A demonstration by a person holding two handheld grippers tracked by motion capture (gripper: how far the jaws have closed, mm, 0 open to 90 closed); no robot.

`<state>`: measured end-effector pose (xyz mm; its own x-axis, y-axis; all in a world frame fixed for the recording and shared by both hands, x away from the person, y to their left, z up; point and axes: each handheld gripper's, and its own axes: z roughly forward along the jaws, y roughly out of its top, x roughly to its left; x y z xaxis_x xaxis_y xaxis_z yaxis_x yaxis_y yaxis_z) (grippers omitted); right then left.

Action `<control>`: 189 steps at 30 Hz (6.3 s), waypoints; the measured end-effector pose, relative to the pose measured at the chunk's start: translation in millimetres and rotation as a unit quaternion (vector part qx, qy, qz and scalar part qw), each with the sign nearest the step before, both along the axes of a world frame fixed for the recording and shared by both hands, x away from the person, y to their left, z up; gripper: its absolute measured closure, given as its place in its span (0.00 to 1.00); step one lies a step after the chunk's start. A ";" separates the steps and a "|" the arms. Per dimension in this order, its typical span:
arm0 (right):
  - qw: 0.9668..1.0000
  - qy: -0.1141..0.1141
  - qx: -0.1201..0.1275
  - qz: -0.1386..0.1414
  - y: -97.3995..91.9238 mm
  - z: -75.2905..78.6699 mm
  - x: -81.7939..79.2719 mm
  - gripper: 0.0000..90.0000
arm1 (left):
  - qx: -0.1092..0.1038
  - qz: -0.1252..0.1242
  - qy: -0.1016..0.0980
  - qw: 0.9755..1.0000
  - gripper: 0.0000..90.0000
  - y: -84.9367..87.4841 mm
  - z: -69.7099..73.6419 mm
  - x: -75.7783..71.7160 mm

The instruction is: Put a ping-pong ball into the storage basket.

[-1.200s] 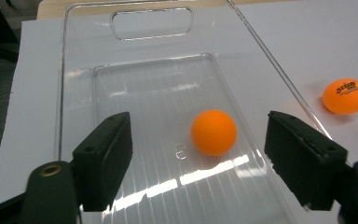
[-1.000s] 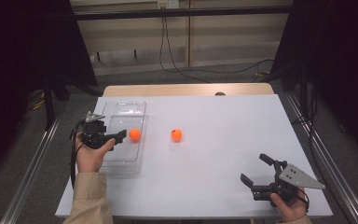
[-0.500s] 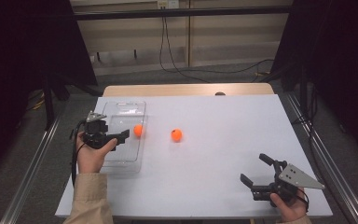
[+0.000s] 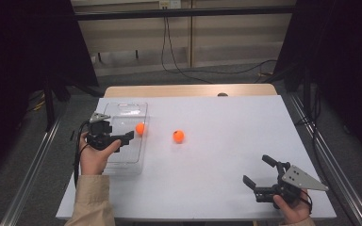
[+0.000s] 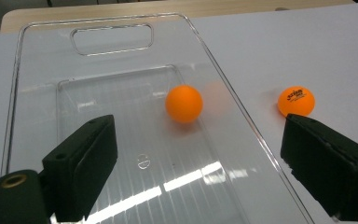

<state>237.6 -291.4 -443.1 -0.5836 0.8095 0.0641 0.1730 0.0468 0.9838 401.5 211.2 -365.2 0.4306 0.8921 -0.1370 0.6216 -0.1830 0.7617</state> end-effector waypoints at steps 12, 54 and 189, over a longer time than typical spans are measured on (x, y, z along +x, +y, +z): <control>1.000 0.001 0.000 0.000 0.1 -0.2 0.2 0.01 | -0.010 -0.008 0.005 1.000 0.12 -3.0 1.0 0.3; 1.000 -0.001 0.000 0.000 -0.2 0.1 0.0 0.01 | -0.015 -0.044 0.003 0.999 0.11 -24.7 2.9 -1.5; 1.000 -0.001 0.002 0.002 -0.7 0.2 -0.2 0.01 | -0.009 -0.145 0.011 0.989 0.10 -89.1 -10.5 -4.4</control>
